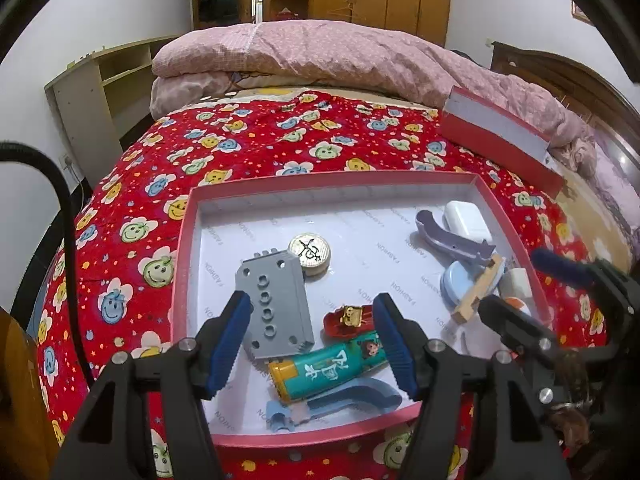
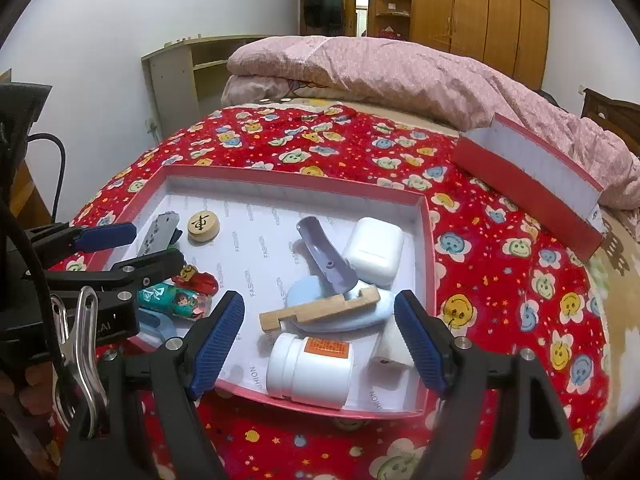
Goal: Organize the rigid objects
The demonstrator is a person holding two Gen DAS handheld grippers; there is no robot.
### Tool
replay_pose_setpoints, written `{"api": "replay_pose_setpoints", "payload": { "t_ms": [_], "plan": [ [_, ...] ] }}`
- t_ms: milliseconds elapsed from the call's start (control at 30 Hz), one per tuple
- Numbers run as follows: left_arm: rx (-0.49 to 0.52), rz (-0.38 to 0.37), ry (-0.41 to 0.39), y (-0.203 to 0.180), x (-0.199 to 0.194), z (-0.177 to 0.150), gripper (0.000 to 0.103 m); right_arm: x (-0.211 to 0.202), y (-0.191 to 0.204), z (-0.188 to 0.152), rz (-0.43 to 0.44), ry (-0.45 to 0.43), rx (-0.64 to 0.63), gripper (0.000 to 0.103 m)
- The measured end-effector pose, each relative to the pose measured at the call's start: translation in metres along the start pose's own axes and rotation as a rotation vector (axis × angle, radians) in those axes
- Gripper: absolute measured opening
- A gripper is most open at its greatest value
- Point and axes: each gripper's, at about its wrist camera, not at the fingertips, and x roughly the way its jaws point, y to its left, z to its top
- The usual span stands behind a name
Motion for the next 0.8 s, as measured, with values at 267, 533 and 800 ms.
{"api": "replay_pose_setpoints", "payload": {
  "t_ms": [267, 533, 800],
  "plan": [
    [-0.019, 0.000, -0.005, 0.004, -0.006, -0.003, 0.067, -0.005, 0.002, -0.002, 0.001, -0.017, 0.002, 0.079],
    [-0.034, 0.010, -0.013, 0.010, -0.022, -0.012, 0.067, -0.014, -0.001, -0.006, 0.025, -0.028, 0.041, 0.079],
    [-0.058, 0.037, -0.011, 0.021, -0.041, -0.023, 0.067, -0.027, 0.000, -0.016, 0.045, -0.034, 0.064, 0.079]
  ]
}}
